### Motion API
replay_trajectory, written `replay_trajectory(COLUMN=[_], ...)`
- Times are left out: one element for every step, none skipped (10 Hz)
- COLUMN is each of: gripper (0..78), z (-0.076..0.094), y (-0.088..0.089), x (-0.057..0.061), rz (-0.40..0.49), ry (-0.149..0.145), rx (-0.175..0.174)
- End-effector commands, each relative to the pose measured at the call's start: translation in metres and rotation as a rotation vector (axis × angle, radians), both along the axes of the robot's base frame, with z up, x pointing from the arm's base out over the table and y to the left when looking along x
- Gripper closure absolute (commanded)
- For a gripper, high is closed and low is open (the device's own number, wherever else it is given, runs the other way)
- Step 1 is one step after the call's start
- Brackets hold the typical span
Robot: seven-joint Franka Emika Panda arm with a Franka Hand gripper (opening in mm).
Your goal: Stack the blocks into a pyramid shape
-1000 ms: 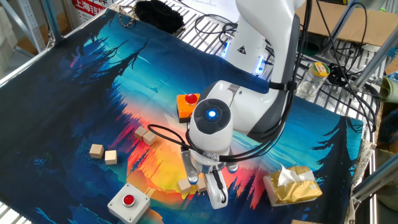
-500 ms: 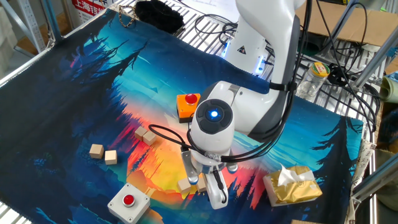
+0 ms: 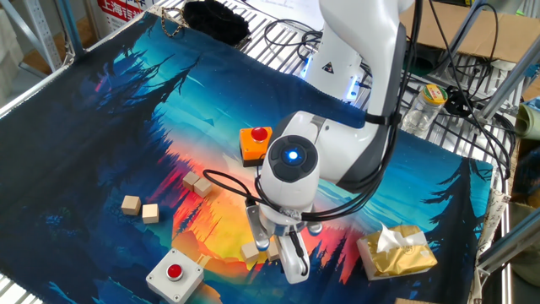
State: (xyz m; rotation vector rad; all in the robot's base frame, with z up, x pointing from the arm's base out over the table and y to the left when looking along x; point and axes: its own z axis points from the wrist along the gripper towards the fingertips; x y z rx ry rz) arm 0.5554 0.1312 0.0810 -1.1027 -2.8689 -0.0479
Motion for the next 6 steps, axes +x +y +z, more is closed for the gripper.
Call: replay_trajectory(gripper=[0.3, 0.3, 0.3, 0.3, 0.3, 0.3], z=[-0.0056, -0.0057, -0.0058, -0.0059, -0.0061, -0.0065], y=[-0.0015, -0.0015, -0.0015, -0.0016, -0.0018, -0.0022], x=[-0.002, -0.002, -0.0022, -0.0023, -0.0021, -0.0017], rz=[0.003, 0.003, 0.009, 0.01, 0.01, 0.012], ry=[-0.011, -0.011, -0.011, -0.012, -0.014, -0.015], rx=[-0.001, -0.001, -0.001, -0.002, -0.006, -0.01])
